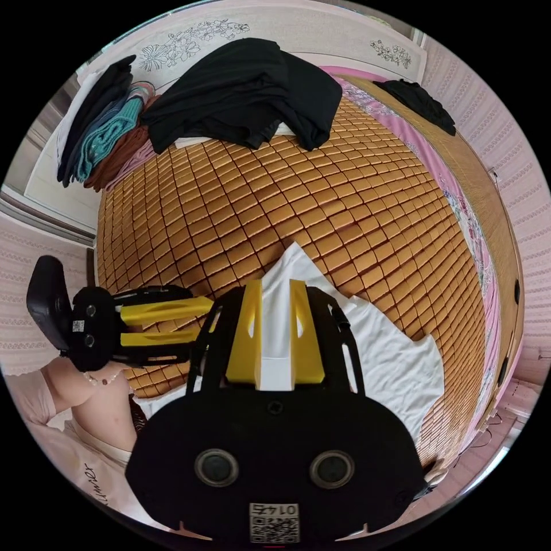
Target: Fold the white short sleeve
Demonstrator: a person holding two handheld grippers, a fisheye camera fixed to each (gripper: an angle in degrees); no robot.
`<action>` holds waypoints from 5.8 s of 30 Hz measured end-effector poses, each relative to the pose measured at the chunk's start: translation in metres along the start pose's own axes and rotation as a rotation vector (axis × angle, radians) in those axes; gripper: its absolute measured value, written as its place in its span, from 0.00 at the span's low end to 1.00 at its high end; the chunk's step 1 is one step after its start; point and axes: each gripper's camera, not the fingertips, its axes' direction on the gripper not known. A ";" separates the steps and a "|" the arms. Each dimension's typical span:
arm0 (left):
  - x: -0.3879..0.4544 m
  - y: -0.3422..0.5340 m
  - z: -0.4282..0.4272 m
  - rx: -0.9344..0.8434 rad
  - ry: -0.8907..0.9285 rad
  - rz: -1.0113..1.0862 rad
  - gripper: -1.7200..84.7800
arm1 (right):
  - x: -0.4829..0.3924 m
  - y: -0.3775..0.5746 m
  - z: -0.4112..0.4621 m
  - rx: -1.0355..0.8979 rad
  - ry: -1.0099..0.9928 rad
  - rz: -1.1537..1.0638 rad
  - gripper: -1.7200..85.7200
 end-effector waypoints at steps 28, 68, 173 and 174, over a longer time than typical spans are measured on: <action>0.093 0.017 -0.005 0.087 0.275 0.419 0.09 | 0.118 0.191 -0.012 0.197 0.004 0.496 0.08; 0.271 -0.053 0.032 -0.092 0.156 0.591 0.07 | 0.220 0.475 -0.182 0.168 0.238 0.865 0.09; 0.126 -0.042 -0.080 -0.074 0.303 0.370 0.01 | 0.147 0.581 -0.436 0.532 -0.219 0.588 0.02; 0.123 -0.028 -0.079 -0.088 0.306 0.356 0.01 | 0.122 0.599 -0.419 0.498 -0.218 0.625 0.02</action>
